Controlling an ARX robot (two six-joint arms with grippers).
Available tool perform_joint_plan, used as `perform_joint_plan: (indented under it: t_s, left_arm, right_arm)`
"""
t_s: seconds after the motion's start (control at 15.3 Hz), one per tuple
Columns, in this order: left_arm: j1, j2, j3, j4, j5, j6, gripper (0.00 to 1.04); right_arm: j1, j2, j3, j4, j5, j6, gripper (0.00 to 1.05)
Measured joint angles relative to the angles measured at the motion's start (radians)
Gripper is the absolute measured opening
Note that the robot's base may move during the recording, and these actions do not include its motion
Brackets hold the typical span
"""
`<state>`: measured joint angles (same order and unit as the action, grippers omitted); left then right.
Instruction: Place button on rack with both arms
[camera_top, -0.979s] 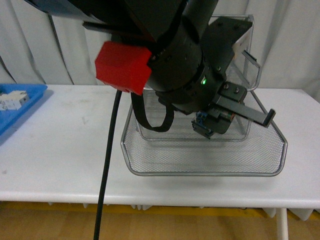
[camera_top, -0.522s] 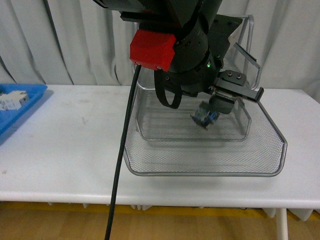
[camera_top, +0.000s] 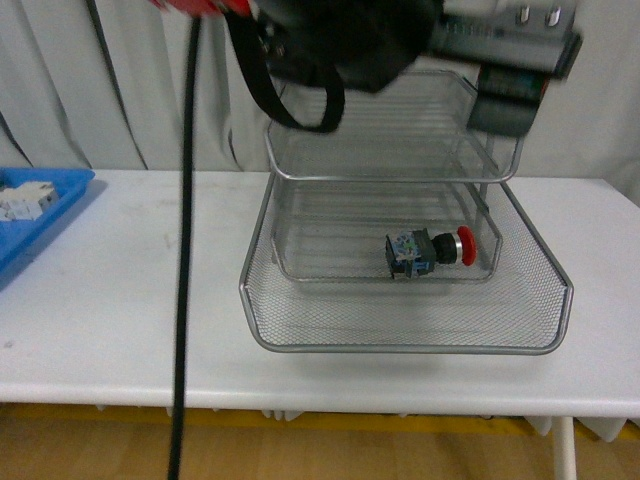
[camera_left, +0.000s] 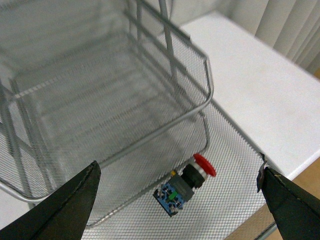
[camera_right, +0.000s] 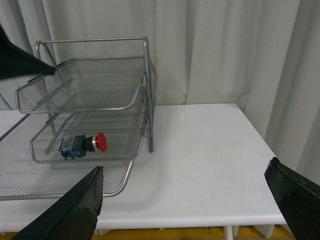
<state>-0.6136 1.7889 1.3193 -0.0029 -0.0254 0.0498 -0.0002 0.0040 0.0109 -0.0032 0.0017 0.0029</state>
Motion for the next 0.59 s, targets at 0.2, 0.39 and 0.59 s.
perform_joint_plan:
  t_s: [0.2,0.39,0.59]
  left_arm:
    - [0.015,-0.239,-0.181,0.077,0.023,-0.017,0.98]
    - [0.103,-0.589,-0.521,0.412,-0.348,-0.034,0.74]
    - [0.301,-0.853,-0.832,0.484,-0.317,-0.047,0.4]
  right_arm:
    - [0.0,0.0,0.0,0.0,0.0,0.0,0.98]
    - [0.0,0.0,0.0,0.0,0.0,0.0,0.98]
    - [0.0,0.0,0.0,0.0,-0.002,0.0,0.98]
